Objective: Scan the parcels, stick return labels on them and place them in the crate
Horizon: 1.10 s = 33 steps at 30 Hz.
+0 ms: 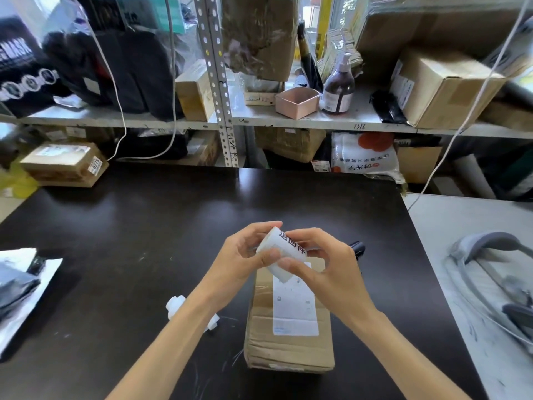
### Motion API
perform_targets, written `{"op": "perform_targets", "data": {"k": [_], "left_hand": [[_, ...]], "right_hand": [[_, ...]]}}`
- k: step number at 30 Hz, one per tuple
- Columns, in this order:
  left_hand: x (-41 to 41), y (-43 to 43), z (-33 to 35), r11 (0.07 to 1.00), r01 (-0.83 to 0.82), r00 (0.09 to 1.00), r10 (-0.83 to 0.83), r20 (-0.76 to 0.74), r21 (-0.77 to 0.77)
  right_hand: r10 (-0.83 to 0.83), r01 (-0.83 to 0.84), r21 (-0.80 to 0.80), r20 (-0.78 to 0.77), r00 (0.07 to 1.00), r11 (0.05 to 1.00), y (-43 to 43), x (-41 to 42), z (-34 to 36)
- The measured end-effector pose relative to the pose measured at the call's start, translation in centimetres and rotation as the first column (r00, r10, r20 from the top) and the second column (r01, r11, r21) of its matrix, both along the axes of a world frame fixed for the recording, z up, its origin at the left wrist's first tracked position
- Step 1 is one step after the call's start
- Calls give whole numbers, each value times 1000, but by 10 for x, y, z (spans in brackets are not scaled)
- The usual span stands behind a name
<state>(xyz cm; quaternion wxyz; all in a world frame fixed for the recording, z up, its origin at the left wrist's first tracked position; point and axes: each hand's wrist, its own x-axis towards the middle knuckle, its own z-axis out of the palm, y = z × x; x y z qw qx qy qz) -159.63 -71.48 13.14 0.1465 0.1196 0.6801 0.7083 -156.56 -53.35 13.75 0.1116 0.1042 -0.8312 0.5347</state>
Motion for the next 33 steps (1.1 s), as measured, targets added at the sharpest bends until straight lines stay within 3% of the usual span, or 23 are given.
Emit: {"op": "perform_targets", "data": {"k": [4, 12, 16, 22, 27, 33], "left_hand": [[1, 2, 2, 997, -73, 997, 73, -30, 8], [0, 7, 3, 982, -143, 980, 123, -155, -127], [2, 5, 6, 986, -121, 984, 104, -142, -116], [4, 3, 12, 987, -104, 988, 88, -125, -126], [6, 2, 13, 990, -76, 991, 63, -115, -116], [-4, -10, 4, 984, 30, 996, -44, -79, -177]], "right_hand": [[-20, 21, 31, -36, 999, 999, 2, 0, 5], [-10, 88, 220, -331, 944, 972, 1, 5, 4], [19, 46, 184, -336, 942, 982, 4, 6, 9], [100, 11, 295, -355, 929, 955, 7, 7, 16], [-24, 83, 182, -305, 952, 980, 7, 6, 15], [-65, 84, -159, 119, 991, 984, 13, -15, 7]]}}
